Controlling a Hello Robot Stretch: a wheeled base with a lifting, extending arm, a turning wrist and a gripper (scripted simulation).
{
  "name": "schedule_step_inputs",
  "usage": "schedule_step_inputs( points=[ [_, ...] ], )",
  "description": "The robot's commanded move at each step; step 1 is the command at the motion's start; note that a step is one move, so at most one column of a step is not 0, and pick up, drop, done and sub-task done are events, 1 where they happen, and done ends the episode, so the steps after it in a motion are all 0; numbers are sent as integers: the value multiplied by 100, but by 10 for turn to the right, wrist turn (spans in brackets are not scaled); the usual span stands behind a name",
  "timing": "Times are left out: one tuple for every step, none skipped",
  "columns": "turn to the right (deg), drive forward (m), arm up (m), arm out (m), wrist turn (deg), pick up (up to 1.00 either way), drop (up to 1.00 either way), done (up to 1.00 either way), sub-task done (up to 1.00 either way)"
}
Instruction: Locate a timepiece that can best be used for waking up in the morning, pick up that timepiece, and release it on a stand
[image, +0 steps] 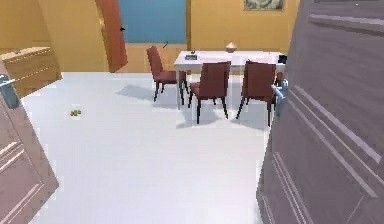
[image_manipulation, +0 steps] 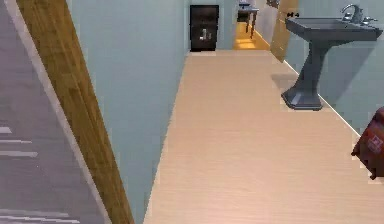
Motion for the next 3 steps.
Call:
schedule_step_inputs(
  points=[
    [30,0,0,0,0,0,0,0,0],
    [-240,0,0,0,0,0,0,0,0],
    [0,100,0,0,0,0,0,0,0]
  ],
)
